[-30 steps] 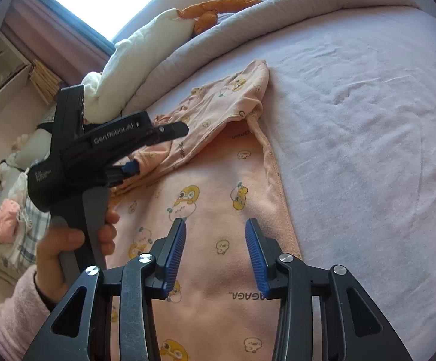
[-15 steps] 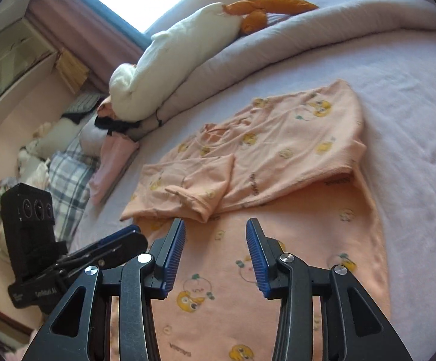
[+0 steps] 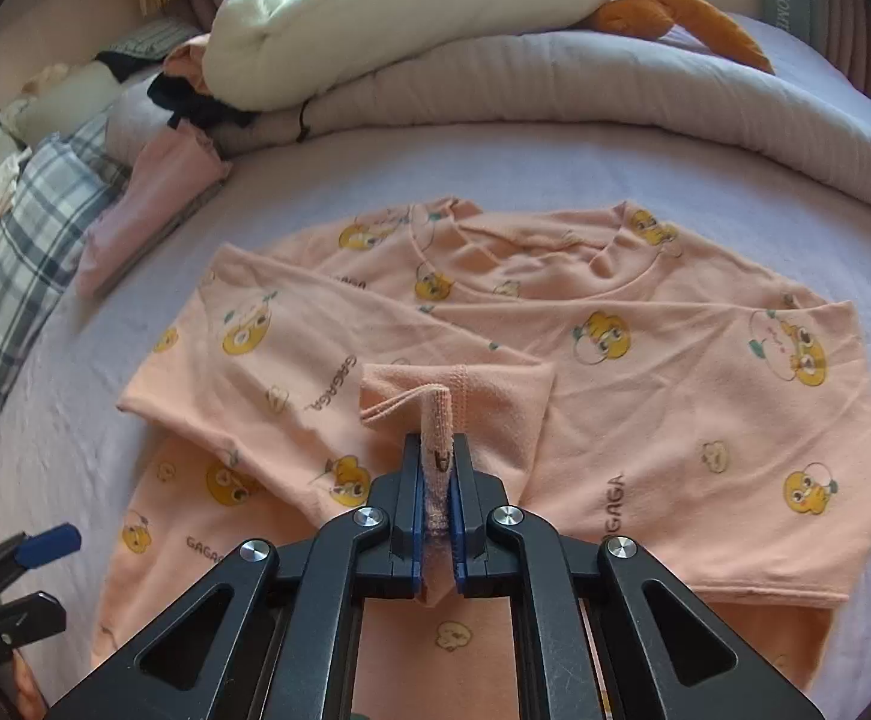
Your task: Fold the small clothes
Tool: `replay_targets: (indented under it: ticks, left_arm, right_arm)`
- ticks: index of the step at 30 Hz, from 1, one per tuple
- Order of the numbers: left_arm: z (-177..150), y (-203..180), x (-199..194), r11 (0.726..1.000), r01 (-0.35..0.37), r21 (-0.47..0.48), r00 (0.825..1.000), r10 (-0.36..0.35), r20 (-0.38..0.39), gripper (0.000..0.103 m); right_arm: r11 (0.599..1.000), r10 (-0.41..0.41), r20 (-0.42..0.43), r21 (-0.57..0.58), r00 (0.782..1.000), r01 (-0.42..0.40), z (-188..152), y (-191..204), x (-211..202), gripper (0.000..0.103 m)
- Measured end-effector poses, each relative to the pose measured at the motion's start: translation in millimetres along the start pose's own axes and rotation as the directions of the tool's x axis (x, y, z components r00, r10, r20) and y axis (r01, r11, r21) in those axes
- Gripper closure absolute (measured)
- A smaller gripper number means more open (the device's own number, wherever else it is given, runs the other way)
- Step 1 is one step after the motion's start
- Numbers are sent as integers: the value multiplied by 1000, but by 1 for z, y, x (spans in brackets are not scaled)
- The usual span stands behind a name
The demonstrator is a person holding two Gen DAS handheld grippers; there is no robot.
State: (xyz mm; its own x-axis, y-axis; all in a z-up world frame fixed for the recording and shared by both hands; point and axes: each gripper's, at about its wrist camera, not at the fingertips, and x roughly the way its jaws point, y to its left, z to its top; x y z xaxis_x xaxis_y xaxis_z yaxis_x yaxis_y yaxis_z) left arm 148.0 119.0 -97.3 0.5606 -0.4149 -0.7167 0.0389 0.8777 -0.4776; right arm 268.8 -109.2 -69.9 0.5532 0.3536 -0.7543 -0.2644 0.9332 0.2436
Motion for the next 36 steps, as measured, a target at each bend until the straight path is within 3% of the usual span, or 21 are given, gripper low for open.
replay_targets:
  ticks: [4,7,8,12,14,16,18,19,22,23,24,25,28,32,35,36]
  left_arm:
    - [-3,9,-4,999,15,-34,1000,-15,1,11]
    - [-6,11,-8,999,27,-41,1000,-27,1,11]
    - [-7,12,-9,998,30,-47,1000,-30,0,11]
    - [-8,12,-8,998,30,-53,1000,-30,-3,11]
    - [-10,13,-9,998,33,-55,999,-34,-9,11]
    - [-11,14,-9,998,30,-57,999,-31,-15,11]
    - [-12,17,-10,998,21,-60,1000,-22,-18,11]
    - [-13,19,-10,998,17,-62,1000,-18,-18,11]
    - [-16,24,-12,997,13,-78,1000,-14,-22,11]
    - [-16,26,-12,996,10,-84,1000,-12,-22,11]
    - [-16,27,-13,996,6,-89,1000,-8,-22,11]
    - [-16,29,-14,996,5,-92,1000,-7,-21,11]
    - [-16,31,-16,995,-2,-96,1000,0,-18,11]
    - [-15,33,-18,995,-13,-98,1000,12,-18,11]
    - [-15,33,-20,995,-18,-95,1000,17,-16,11]
    - [-15,34,-20,995,-21,-93,1000,19,-19,11]
  right_arm:
    - [989,45,157,134,986,-67,4,-34,-45,96]
    - [968,13,283,238,959,-83,-5,-68,-77,96]
    - [961,-7,290,268,957,-74,-10,-80,-78,96]
    - [933,-68,181,359,981,-1,-32,-113,-55,96]
    - [905,-13,169,420,986,-60,-41,-125,-48,94]
    - [876,30,198,467,980,-121,-45,-130,-49,73]
    - [853,69,240,488,968,-182,-42,-133,-52,61]
    - [851,77,247,488,966,-193,-39,-133,-54,60]
    - [883,26,188,456,982,-111,-23,-126,-49,62]
    - [896,-6,147,440,989,-60,-20,-124,-46,69]
    - [910,-22,114,413,993,-28,-16,-121,-42,96]
    - [923,-37,94,385,995,-2,-14,-118,-40,98]
    - [952,-58,143,306,988,12,-3,-108,-56,98]
    - [953,-88,228,302,970,15,9,-118,-74,98]
    - [934,-155,118,341,981,106,7,-138,-52,95]
    - [926,-171,66,352,983,137,4,-144,-42,85]
